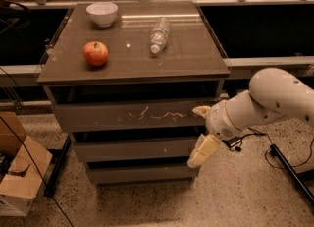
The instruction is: Open middle drawer
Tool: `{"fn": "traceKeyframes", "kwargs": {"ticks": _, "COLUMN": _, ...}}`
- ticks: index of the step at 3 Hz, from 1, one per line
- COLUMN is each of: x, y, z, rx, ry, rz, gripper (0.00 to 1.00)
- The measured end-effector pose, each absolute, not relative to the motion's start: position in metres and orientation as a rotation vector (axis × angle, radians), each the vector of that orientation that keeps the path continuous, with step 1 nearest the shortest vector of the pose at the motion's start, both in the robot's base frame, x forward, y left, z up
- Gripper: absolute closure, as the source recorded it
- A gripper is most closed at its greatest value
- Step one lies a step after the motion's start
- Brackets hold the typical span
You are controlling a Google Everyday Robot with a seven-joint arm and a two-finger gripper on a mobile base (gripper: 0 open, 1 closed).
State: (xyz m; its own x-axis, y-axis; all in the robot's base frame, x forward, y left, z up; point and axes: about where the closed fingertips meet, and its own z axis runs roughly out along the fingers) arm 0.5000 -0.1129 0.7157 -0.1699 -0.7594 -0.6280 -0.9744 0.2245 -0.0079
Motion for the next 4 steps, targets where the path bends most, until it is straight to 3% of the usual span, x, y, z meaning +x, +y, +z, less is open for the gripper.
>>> {"fn": "traceKeyframes", "kwargs": {"ticks": 4, "x": 0.542, "y": -0.112, "z": 0.605, "rx": -1.334, "ry": 1.890, "rz": 0.635, "gripper": 0.00}}
